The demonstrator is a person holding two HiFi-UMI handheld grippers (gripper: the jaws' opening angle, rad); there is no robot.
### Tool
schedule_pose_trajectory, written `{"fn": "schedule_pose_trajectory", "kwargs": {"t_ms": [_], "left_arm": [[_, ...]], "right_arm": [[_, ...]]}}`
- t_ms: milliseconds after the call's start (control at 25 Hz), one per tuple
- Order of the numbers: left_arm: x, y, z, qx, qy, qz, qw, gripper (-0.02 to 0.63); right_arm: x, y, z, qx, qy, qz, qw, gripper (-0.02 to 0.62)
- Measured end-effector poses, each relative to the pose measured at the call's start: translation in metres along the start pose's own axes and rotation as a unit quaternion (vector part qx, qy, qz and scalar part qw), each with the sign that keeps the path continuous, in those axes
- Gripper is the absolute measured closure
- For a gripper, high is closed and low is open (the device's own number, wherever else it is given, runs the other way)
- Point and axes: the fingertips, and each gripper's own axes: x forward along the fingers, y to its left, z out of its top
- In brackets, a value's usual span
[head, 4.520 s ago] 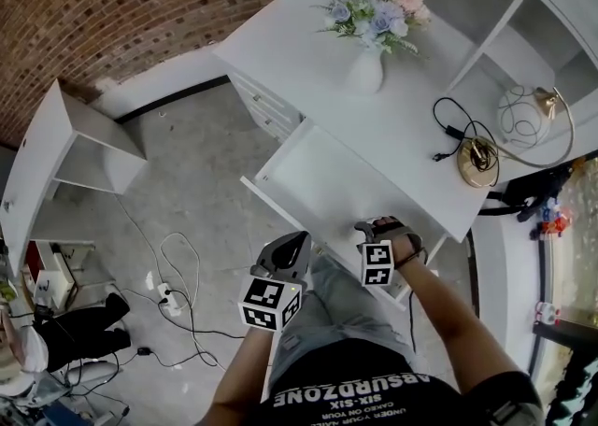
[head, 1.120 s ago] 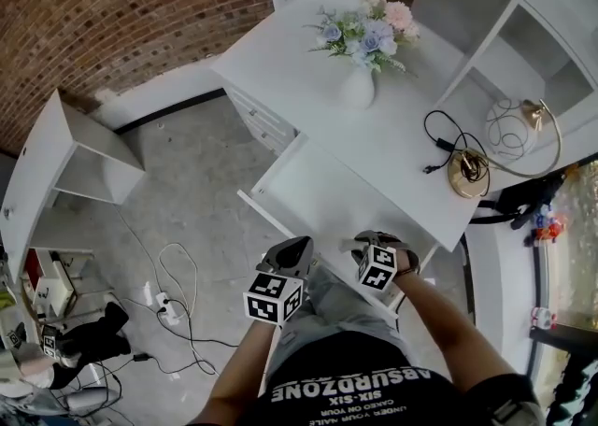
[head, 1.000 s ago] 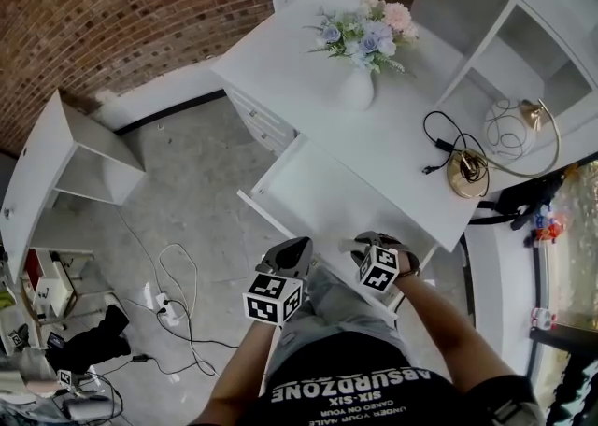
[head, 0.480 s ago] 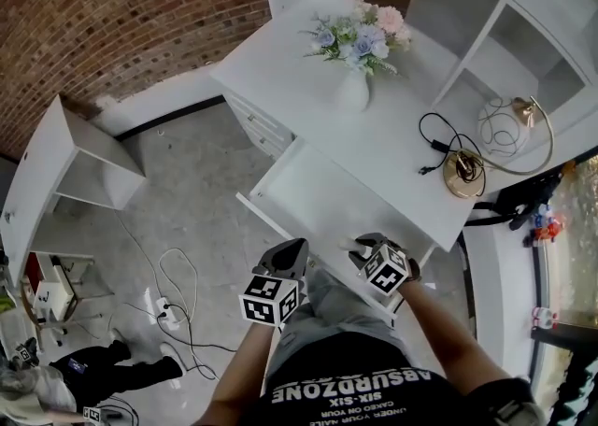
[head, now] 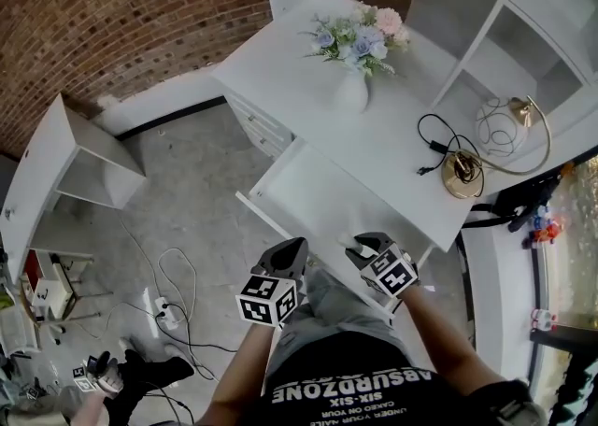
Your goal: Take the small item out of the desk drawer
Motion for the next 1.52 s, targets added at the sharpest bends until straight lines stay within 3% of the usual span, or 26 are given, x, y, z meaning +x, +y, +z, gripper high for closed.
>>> {"fn": "schedule_pose_trajectory", "kwargs": {"t_ms": [560,1080,1520], "left_arm": [[-0.008,-0.021,0.006,0.009,-0.020,-0.004,0.9998,0.601],[-0.033,-0.044,0.018,0.022,-0.056,-0.006,0.9982,0.601],[-0.045,-0.066,0.023,0.036,-0.072,-0.009,0.9967,0.601]], "right_arm": [[-0.049,0.011,0.044,0.084,-0.105,0.012,0.991,0.470],[-0.102,0.025,0.067,0.100,-0.186,-0.038,0.977,0.474],[-0.138,0.040,0.084,0.117,-0.241,-0.028,0.963,0.474]]}}
